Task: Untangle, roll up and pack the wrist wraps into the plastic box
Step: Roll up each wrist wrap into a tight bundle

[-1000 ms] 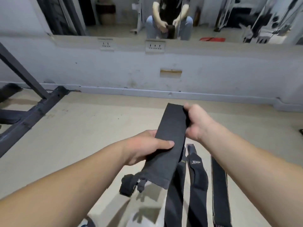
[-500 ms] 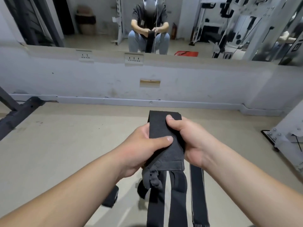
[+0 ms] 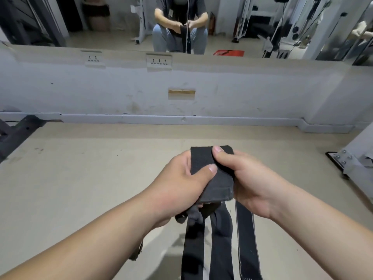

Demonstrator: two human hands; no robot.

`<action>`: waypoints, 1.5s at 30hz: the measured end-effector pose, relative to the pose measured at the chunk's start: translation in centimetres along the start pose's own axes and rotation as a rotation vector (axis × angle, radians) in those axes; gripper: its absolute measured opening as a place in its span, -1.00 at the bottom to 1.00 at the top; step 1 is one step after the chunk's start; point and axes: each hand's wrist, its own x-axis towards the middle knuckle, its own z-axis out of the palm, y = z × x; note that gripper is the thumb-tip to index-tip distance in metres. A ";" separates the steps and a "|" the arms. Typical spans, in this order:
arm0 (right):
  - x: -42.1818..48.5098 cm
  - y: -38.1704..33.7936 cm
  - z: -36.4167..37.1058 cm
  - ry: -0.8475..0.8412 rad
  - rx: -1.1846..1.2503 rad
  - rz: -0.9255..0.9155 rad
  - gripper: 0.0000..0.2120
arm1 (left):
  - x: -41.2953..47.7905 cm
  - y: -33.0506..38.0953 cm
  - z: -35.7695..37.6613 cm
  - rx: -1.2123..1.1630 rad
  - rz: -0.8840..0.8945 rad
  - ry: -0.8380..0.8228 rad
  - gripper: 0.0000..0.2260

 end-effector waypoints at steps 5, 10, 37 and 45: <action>0.7 0.5 -1.0 0.095 0.026 0.020 -0.70 | 1.3 -0.7 -0.8 -0.023 -0.022 -0.018 -0.85; 1.2 0.3 -1.4 0.169 0.113 0.004 -0.74 | 2.0 -1.3 -1.4 0.161 0.127 0.064 -0.37; 0.7 -0.1 -1.0 0.296 -0.238 -0.395 -0.66 | 1.6 -0.3 -2.6 0.820 0.348 0.274 -0.67; 1.0 0.9 -0.7 0.269 -0.798 -0.507 -0.48 | 1.2 -1.0 -2.2 0.495 0.211 0.264 -0.86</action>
